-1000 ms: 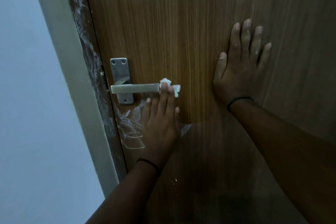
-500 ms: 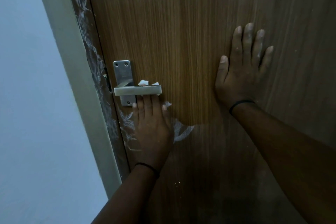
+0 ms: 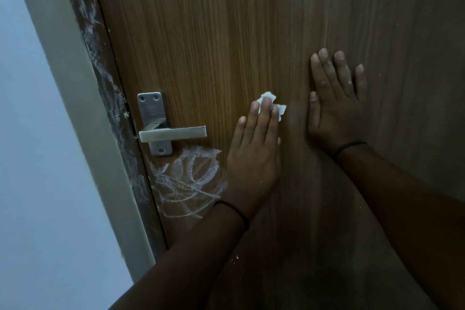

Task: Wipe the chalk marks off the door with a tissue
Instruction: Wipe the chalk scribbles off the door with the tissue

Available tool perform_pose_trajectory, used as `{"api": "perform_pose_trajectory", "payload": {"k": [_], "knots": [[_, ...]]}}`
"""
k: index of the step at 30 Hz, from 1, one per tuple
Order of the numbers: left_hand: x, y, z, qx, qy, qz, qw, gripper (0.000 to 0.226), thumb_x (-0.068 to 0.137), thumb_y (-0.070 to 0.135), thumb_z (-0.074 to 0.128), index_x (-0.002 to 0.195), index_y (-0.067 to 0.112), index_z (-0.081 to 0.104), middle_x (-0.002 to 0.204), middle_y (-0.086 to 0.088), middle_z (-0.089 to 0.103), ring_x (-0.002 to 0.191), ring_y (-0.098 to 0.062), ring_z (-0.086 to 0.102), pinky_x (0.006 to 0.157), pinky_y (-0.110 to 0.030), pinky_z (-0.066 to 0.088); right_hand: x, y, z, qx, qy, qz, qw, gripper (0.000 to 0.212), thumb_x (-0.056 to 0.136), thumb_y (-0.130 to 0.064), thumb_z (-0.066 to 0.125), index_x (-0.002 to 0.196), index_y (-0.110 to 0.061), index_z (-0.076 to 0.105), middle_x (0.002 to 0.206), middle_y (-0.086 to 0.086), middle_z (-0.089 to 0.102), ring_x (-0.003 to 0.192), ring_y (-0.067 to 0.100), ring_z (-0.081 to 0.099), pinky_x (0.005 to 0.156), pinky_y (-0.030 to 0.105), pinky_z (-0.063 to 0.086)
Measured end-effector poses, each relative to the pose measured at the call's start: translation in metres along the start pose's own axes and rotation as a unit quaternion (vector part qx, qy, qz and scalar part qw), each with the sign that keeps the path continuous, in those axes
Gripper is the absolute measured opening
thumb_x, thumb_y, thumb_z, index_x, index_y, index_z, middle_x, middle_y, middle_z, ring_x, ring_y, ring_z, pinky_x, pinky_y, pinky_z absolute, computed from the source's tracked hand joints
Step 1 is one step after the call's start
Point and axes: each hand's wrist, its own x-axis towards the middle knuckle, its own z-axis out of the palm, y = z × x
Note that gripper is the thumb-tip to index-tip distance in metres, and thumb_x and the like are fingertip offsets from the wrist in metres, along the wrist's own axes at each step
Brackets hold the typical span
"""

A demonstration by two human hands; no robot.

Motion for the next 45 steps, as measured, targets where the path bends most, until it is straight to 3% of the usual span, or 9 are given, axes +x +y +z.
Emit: {"api": "perform_pose_trajectory", "payload": {"k": [3,6,9,14,18,24,34,40,45], "knots": [[-0.037,0.004,0.013,-0.003,-0.061,0.066,0.996,0.064,0.103,0.025,0.042,0.158,0.011,0.013,0.167,-0.007,0.003,0.154,-0.022,-0.001,0.124,-0.04,0.002,-0.002,0.001,-0.002,0.003,-0.008,0.008,1.0,0.057,0.101,-0.021,0.037,0.156,-0.014,0.023,0.164,0.003,0.02,0.152,0.022,0.014,0.122,0.054,0.01],[-0.077,-0.002,0.019,0.025,-0.114,0.114,0.987,0.066,0.1,0.028,0.042,0.158,0.013,0.014,0.167,-0.005,0.002,0.154,-0.021,0.001,0.123,-0.042,0.014,-0.001,0.0,-0.003,0.0,-0.009,0.008,1.0,0.057,0.102,-0.021,0.037,0.156,-0.014,0.024,0.164,0.002,0.019,0.152,0.022,0.014,0.122,0.054,0.011],[-0.039,-0.001,0.014,0.012,-0.064,0.071,0.995,0.058,0.104,0.03,0.029,0.158,0.013,0.017,0.166,-0.005,0.007,0.153,-0.021,0.004,0.123,-0.041,0.009,-0.001,0.0,-0.002,-0.007,-0.005,0.009,1.0,0.057,0.101,-0.021,0.039,0.156,-0.015,0.024,0.164,0.001,0.02,0.153,0.021,0.013,0.123,0.052,0.01],[0.053,0.016,-0.011,-0.012,0.017,0.034,0.999,0.055,0.105,0.025,0.032,0.156,0.007,0.021,0.165,-0.01,0.015,0.153,-0.024,0.01,0.124,-0.041,0.008,-0.006,0.0,0.001,-0.004,-0.004,0.069,0.998,0.058,0.101,-0.023,0.033,0.157,-0.016,0.018,0.165,0.002,0.017,0.153,0.018,0.009,0.124,0.05,0.007],[0.062,0.019,-0.012,-0.016,0.02,0.027,0.999,0.056,0.105,0.031,0.016,0.157,0.008,0.018,0.165,-0.01,0.012,0.153,-0.024,0.007,0.124,-0.042,0.009,-0.006,-0.001,0.0,-0.018,-0.008,0.062,0.998,0.059,0.101,-0.023,0.033,0.157,-0.015,0.017,0.165,0.001,0.013,0.153,0.019,0.008,0.124,0.051,0.008],[-0.031,0.01,0.004,0.011,-0.079,0.092,0.993,0.058,0.102,0.029,0.034,0.157,0.013,0.021,0.166,-0.005,0.01,0.153,-0.021,0.007,0.121,-0.044,0.022,-0.006,-0.002,-0.002,-0.01,0.009,0.058,0.998,0.058,0.1,-0.02,0.039,0.155,-0.012,0.022,0.163,0.004,0.018,0.152,0.022,0.014,0.123,0.053,0.011],[0.128,0.019,-0.031,-0.021,0.067,-0.022,0.997,0.057,0.104,0.023,0.032,0.157,0.008,0.017,0.165,-0.011,0.014,0.153,-0.025,0.009,0.125,-0.04,0.005,-0.006,-0.003,-0.003,-0.004,-0.009,0.063,0.998,0.058,0.1,-0.024,0.036,0.156,-0.015,0.024,0.164,0.002,0.019,0.153,0.02,0.012,0.122,0.054,0.011],[0.032,0.01,-0.007,-0.012,-0.01,0.027,1.0,0.058,0.104,0.026,0.027,0.158,0.013,0.013,0.167,-0.006,0.004,0.154,-0.021,0.0,0.124,-0.043,0.01,-0.005,-0.005,-0.006,-0.005,-0.007,0.06,0.998,0.059,0.099,-0.022,0.039,0.156,-0.014,0.023,0.164,0.002,0.018,0.152,0.02,0.012,0.123,0.052,0.011],[-0.055,-0.004,0.008,0.008,-0.073,0.032,0.997,0.057,0.106,0.036,0.021,0.158,0.013,0.017,0.167,-0.005,0.008,0.153,-0.022,0.008,0.123,-0.041,0.01,-0.006,-0.005,-0.006,-0.002,-0.002,0.059,0.998,0.059,0.099,-0.019,0.042,0.155,-0.012,0.026,0.163,0.004,0.021,0.152,0.022,0.015,0.122,0.055,0.013]]}}
